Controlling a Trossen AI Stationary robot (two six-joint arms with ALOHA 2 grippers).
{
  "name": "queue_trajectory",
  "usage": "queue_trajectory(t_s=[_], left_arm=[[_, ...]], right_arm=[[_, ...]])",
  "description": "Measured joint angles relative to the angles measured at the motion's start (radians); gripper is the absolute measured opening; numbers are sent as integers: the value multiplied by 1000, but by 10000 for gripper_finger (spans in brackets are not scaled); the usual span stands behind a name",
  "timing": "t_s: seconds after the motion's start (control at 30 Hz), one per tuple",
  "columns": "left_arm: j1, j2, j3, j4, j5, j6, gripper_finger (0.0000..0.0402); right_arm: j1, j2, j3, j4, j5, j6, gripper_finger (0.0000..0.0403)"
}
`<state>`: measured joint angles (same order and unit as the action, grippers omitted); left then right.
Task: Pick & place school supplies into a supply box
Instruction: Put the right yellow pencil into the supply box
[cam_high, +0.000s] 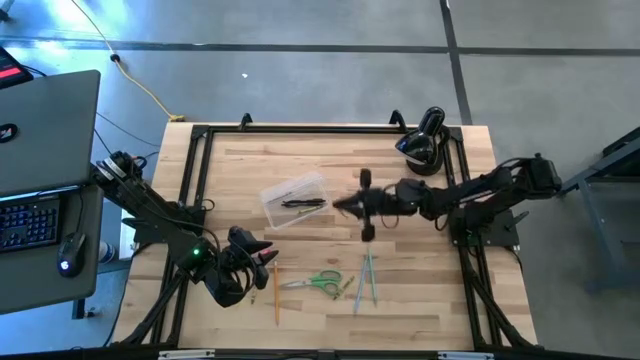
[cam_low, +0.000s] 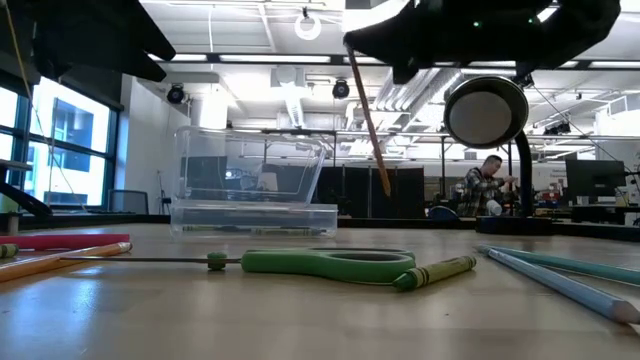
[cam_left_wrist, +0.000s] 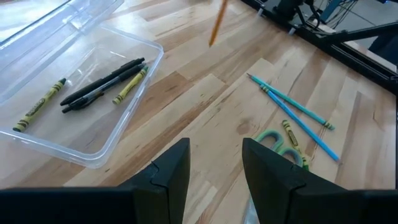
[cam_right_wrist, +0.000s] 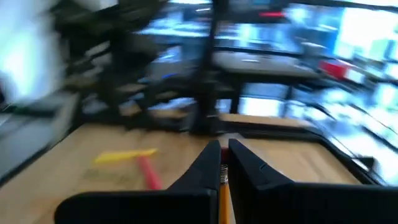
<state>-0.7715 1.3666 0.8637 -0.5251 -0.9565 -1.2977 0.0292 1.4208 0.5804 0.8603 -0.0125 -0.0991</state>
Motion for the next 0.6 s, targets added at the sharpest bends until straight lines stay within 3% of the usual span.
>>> queue_trajectory(t_s=[0.17,0.3,0.43,0.6], left_arm=[[0,-4,0,-1,-29,39,179],[0,-28,0,-1,-88,63,179],[0,-71,0,1,-137,98,179],[0,-130,0,0,-146,149,179]], right_arm=[[45,36,17,-34,-49,-156,0],[71,142,116,-96,-59,-270,0],[83,264,298,-295,-23,-354,0],[90,389,530,-596,103,-407,0]])
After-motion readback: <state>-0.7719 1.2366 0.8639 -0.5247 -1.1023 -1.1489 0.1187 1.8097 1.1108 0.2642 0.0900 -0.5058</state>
